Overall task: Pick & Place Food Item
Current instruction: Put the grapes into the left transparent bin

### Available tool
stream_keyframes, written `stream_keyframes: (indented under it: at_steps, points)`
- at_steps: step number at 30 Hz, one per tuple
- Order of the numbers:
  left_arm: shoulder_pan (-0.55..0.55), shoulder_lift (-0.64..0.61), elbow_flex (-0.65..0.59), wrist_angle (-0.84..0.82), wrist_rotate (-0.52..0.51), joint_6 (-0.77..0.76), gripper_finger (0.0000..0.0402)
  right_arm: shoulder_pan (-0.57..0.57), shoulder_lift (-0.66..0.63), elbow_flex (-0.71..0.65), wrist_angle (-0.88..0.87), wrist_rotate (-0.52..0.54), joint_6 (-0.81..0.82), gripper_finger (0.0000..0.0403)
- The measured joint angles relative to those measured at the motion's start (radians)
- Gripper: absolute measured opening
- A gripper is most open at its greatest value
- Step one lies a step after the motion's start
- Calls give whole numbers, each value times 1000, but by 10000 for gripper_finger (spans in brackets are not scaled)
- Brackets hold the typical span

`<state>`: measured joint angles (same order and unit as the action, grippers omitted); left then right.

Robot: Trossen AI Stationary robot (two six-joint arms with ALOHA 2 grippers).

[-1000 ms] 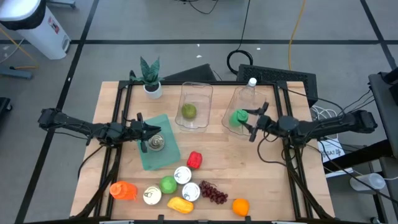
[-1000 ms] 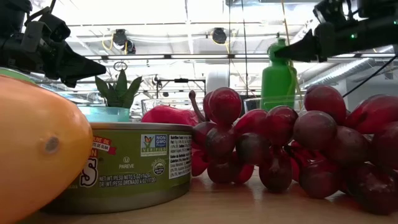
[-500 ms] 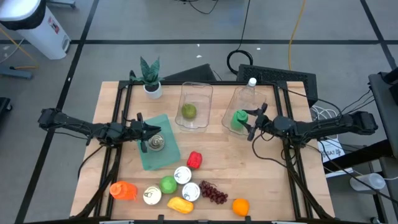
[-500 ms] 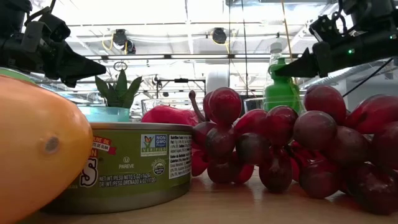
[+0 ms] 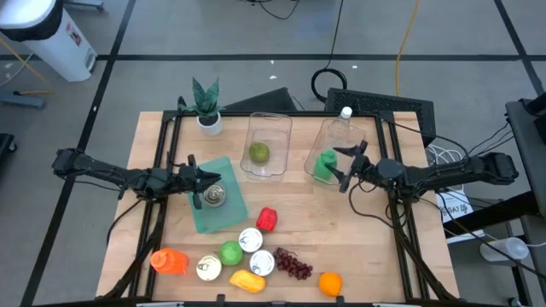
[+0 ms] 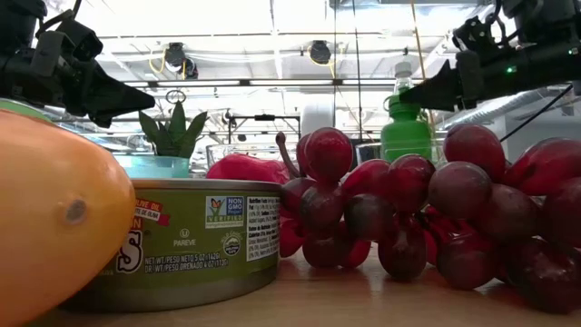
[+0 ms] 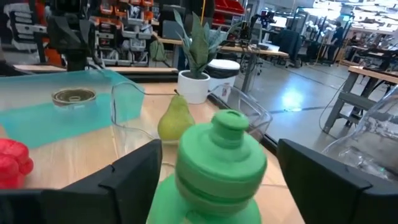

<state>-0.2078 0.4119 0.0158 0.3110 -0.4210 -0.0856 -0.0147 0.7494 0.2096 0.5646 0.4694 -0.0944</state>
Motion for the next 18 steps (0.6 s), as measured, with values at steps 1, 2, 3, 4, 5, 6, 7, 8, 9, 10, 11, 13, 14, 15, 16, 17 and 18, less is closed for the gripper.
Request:
stream_keyframes:
  at_steps: [1, 2, 3, 4, 5, 6, 7, 8, 9, 10, 11, 13, 14, 15, 16, 17, 18]
  points:
    - [0, 0, 0, 0, 0, 0, 49, 0, 0, 0, 6, 0, -1, 317]
    - [0, 0, 0, 0, 0, 0, 49, 0, 0, 0, 13, 0, -7, 320]
    - [0, 0, 0, 0, 0, 0, 49, 0, -1, 0, 21, 0, -17, 322]
    - [0, 0, 0, 0, 0, 0, 49, 0, -2, 1, 31, 1, -27, 323]
    - [0, 0, 0, 0, 0, 0, 49, 1, -4, 6, 35, 1, -31, 324]
    - [0, 0, 0, 0, 0, 0, 49, 3, -5, 17, 34, 0, -31, 324]
    - [0, 0, 0, 0, 0, -1, 49, 9, -5, 31, 30, 0, -30, 323]
    - [0, 0, 0, 0, 0, -1, 49, 16, -6, 47, 24, 0, -33, 323]
    - [0, 0, 0, 0, 0, -1, 49, 27, -6, 65, 16, -1, -43, 322]
    - [0, 0, 0, 0, 0, -1, 49, 39, -6, 85, 3, -1, -51, 321]
    - [0, 0, 0, 0, 0, -1, 49, 51, -6, 110, -19, -1, -57, 321]
    - [0, 0, 0, 0, 0, 1, 49, 83, -5, 167, -79, -2, -59, 321]
    - [0, 0, 0, 0, 0, 2, 49, 104, -5, 202, -118, -1, -58, 320]
    - [0, 0, 0, 0, 0, 2, 49, 129, -3, 243, -171, -1, -55, 320]
    - [0, 0, 0, 0, 0, 2, 49, 157, 1, 283, -228, -1, -52, 319]
    - [0, 0, 0, 0, 0, 2, 49, 190, 7, 323, -287, 0, -47, 316]
    - [0, 0, 0, 0, 0, 2, 49, 222, 16, 360, -336, 1, -41, 312]
